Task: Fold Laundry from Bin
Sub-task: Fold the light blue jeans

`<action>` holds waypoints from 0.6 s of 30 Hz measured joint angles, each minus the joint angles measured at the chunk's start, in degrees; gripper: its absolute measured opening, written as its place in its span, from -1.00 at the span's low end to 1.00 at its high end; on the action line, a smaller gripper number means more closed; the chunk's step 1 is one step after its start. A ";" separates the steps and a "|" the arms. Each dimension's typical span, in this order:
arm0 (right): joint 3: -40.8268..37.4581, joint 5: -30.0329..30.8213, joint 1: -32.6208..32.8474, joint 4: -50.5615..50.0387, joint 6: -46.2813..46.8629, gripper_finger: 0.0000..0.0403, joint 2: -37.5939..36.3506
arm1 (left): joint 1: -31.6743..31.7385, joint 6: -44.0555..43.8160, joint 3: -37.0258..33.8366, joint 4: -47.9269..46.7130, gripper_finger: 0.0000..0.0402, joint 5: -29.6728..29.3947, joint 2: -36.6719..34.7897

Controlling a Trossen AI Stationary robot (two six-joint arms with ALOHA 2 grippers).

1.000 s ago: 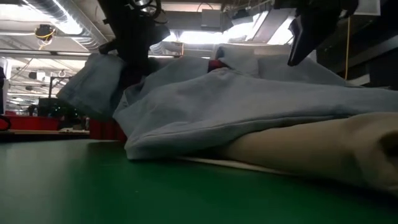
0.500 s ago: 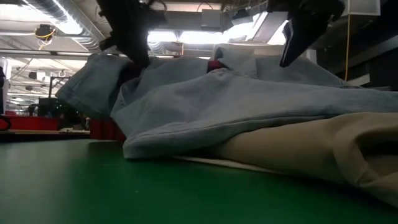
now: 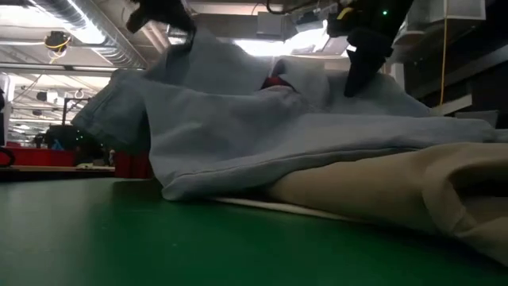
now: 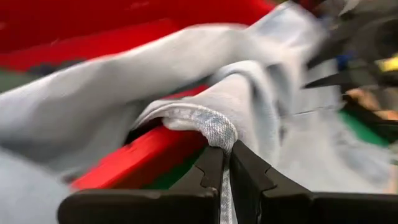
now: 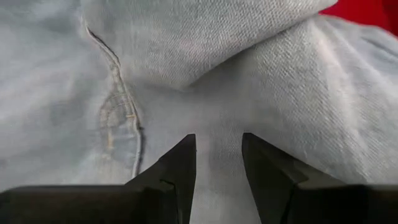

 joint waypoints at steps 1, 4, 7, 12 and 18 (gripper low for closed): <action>0.00 -1.07 -0.89 -0.02 -0.08 -0.34 0.08 | -0.51 1.16 0.00 1.01 -0.95 0.65 -0.58; 0.04 -3.53 -2.94 0.31 -0.08 -0.34 0.95 | -2.08 3.90 0.00 3.27 -0.95 3.61 -2.17; 0.02 -3.65 -4.22 1.03 -0.06 -0.34 1.86 | -3.84 5.53 0.00 4.38 -0.95 6.55 -3.54; 0.02 -3.49 -5.52 1.53 -0.06 -0.34 2.87 | -6.70 7.61 0.00 4.12 -0.95 12.25 -5.21; -0.02 -3.14 -5.52 1.86 -0.06 -0.34 2.94 | -10.50 8.25 0.00 4.24 -0.95 20.39 -6.64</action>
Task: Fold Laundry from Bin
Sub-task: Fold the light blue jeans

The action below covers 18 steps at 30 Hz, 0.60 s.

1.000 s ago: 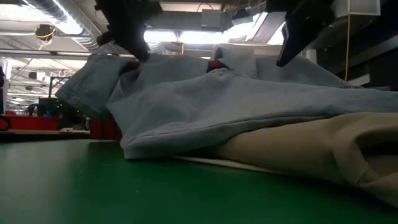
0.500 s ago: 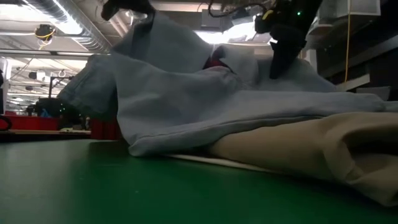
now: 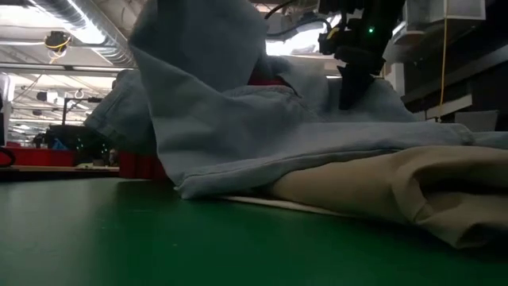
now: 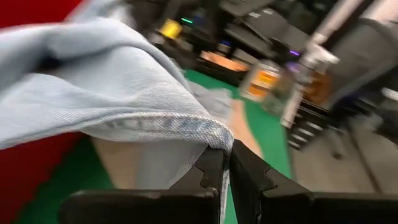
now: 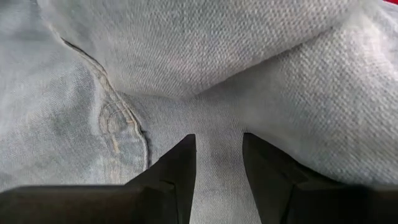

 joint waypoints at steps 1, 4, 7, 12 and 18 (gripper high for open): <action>0.00 0.00 0.00 0.00 0.00 -0.34 0.00 | -0.69 0.00 0.00 0.00 -0.95 1.32 0.00; 0.00 -0.02 0.00 0.04 0.00 -0.34 0.00 | -3.34 -0.91 0.00 -0.08 -0.95 4.84 0.14; 0.00 -0.11 0.00 0.04 0.00 -0.34 0.00 | -6.20 -2.76 0.02 -0.35 -0.94 6.23 1.02; 0.00 -0.21 0.00 0.09 0.00 -0.34 0.00 | -11.06 -7.56 0.02 -3.23 -0.94 5.98 3.43; 0.00 -0.31 0.00 0.11 -0.02 -0.34 0.00 | -15.96 -14.65 0.02 -7.93 -0.94 5.80 8.39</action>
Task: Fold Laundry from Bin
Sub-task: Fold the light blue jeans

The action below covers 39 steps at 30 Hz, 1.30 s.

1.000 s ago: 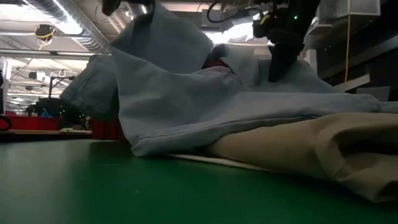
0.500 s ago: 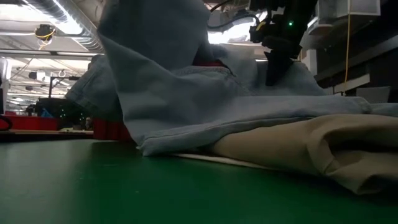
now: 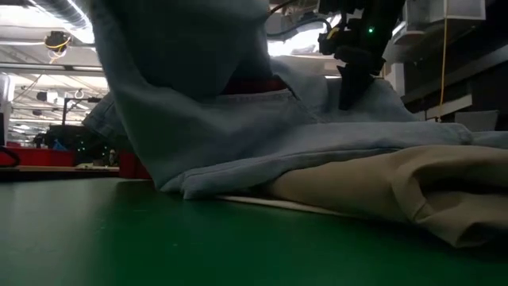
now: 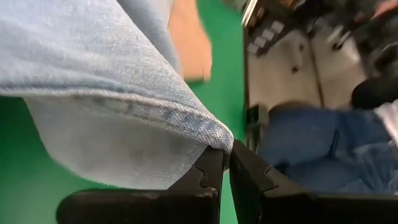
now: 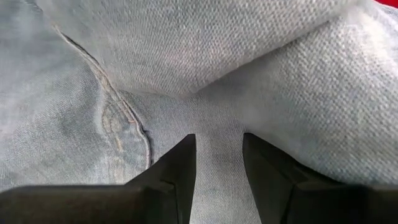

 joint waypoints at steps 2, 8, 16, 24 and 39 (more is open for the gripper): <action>0.00 -0.04 0.00 0.00 0.00 -0.34 0.00 | -1.35 -1.69 0.00 -2.08 -0.93 0.00 1.92; 0.00 -0.06 0.00 0.00 0.00 -0.34 0.00 | -3.97 -2.10 0.00 -4.31 -0.86 0.00 8.09; 0.00 -0.08 0.00 0.00 0.00 -0.34 0.00 | -3.83 -6.04 0.00 -4.31 -0.68 -0.40 15.32; 0.00 -0.18 0.02 -0.02 0.00 -0.34 0.00 | -1.74 -0.34 0.00 -6.55 -0.36 -0.19 17.07; 0.00 -2.16 0.02 0.09 -0.02 -0.34 0.00 | -1.40 30.48 0.00 -15.19 -0.33 -25.26 16.98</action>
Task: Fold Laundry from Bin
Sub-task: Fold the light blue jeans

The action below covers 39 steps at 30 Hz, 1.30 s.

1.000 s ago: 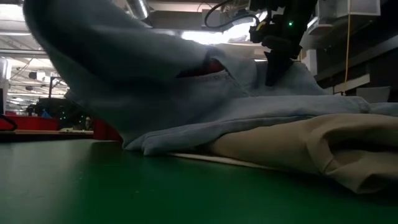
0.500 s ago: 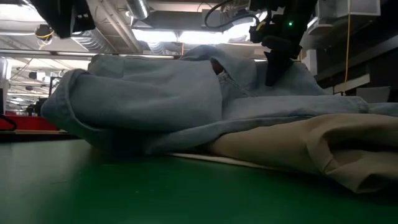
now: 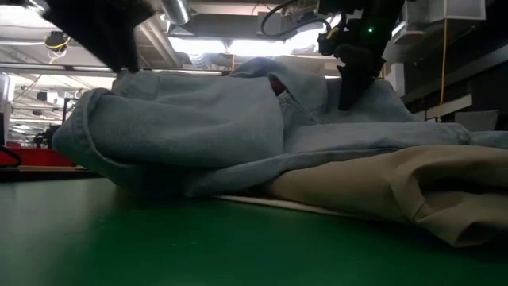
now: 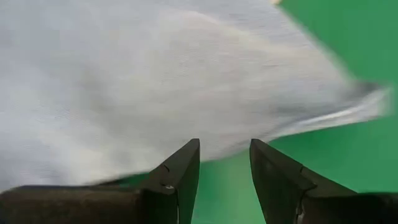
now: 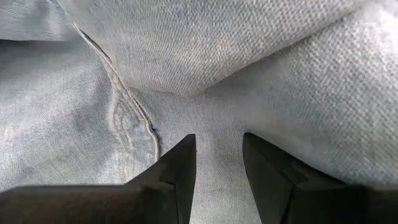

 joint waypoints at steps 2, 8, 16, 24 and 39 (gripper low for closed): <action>0.00 -0.02 0.00 0.00 0.00 -0.34 0.00 | 0.35 5.18 0.00 -0.67 -0.33 -4.43 -0.02; 0.00 -0.05 0.00 -0.04 -0.01 -0.34 0.00 | 2.74 14.49 0.00 -5.33 -0.33 -7.98 0.25; 0.00 -0.11 0.04 -0.04 0.00 -0.34 0.00 | 7.17 19.26 0.00 -7.05 -0.33 -12.27 0.81; 0.00 -0.17 0.09 -0.06 0.00 -0.34 0.00 | 12.41 22.35 -0.20 -9.84 -0.33 -13.75 0.81; 0.00 -0.15 0.09 -0.04 0.00 -0.34 0.00 | 15.59 23.60 -5.01 -3.39 -0.33 -14.64 0.81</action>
